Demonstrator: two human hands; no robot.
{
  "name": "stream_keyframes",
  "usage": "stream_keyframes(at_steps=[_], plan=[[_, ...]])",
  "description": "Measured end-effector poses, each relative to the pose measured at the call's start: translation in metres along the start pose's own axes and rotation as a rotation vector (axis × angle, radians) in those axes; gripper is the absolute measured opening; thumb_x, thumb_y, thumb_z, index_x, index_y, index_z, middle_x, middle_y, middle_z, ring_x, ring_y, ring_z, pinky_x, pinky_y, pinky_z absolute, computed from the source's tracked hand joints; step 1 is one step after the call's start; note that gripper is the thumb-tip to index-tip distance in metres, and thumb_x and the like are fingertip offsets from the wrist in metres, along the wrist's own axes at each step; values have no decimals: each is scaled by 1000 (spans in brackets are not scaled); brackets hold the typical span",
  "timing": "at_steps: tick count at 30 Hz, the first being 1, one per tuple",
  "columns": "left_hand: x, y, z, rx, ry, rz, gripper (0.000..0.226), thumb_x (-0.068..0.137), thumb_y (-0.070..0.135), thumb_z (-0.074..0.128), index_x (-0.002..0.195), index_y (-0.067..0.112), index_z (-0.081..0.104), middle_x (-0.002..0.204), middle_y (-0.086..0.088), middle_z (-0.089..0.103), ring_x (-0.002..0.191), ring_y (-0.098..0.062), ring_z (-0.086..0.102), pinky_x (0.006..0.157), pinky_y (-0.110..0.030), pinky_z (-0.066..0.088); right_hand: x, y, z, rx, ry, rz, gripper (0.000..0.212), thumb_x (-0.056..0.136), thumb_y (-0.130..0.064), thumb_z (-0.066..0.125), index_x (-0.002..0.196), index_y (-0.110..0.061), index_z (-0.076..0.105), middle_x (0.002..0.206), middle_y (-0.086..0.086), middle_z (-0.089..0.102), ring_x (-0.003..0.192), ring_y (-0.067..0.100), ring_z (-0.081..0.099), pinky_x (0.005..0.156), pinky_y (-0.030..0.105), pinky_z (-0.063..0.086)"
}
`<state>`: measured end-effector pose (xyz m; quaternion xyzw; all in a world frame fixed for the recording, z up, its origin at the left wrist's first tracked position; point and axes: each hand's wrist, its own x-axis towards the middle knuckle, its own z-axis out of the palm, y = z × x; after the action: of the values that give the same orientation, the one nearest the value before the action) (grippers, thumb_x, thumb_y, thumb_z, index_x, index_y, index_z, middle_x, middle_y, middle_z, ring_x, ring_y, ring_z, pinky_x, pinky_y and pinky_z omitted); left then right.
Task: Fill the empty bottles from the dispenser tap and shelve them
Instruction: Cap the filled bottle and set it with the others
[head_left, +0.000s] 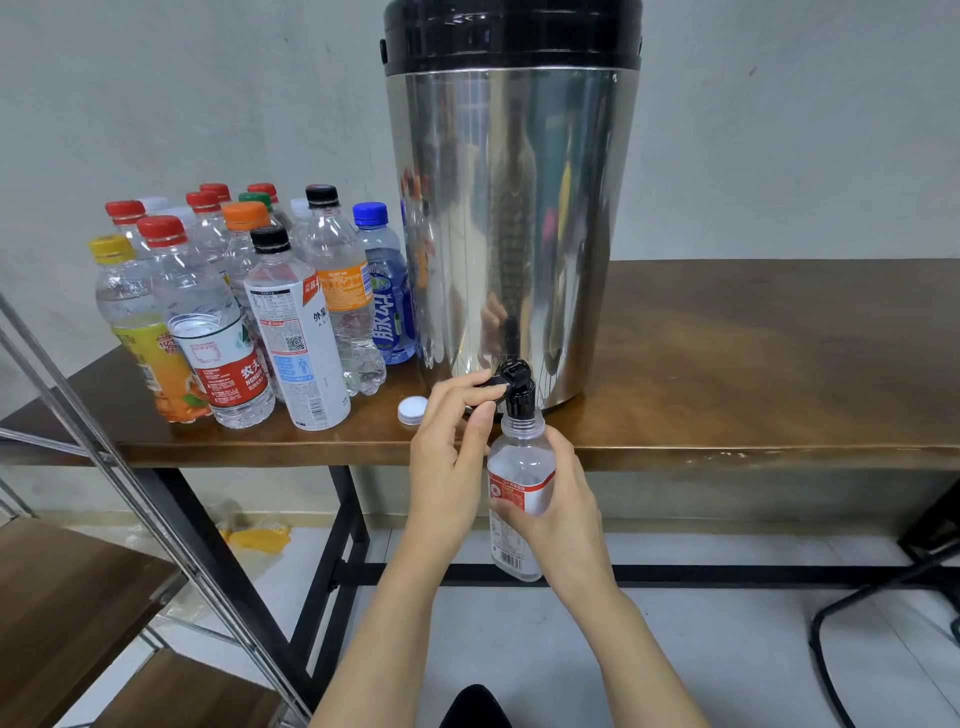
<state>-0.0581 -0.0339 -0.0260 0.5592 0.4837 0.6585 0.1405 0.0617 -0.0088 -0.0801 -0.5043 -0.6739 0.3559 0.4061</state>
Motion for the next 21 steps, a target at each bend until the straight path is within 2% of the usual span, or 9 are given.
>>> stream_keyframes(at_steps=[11, 21], plan=[[0, 1, 0, -3, 3, -3, 31, 101, 11, 50, 106, 37, 66, 121, 22, 58, 117, -1, 54, 86, -54, 55, -2, -4, 1, -50, 32, -25, 90, 74, -26, 85, 144, -37, 28, 143, -12, 38, 132, 13, 44, 100, 34, 46], [-1, 2, 0, -2, -4, -6, 29, 101, 10, 50, 107, 33, 66, 122, 17, 59, 117, 0, 54, 86, -54, 55, -3, -4, 0, -22, 38, -24, 89, 74, -25, 85, 142, -39, 30, 142, -14, 40, 132, 12, 44, 100, 34, 45]])
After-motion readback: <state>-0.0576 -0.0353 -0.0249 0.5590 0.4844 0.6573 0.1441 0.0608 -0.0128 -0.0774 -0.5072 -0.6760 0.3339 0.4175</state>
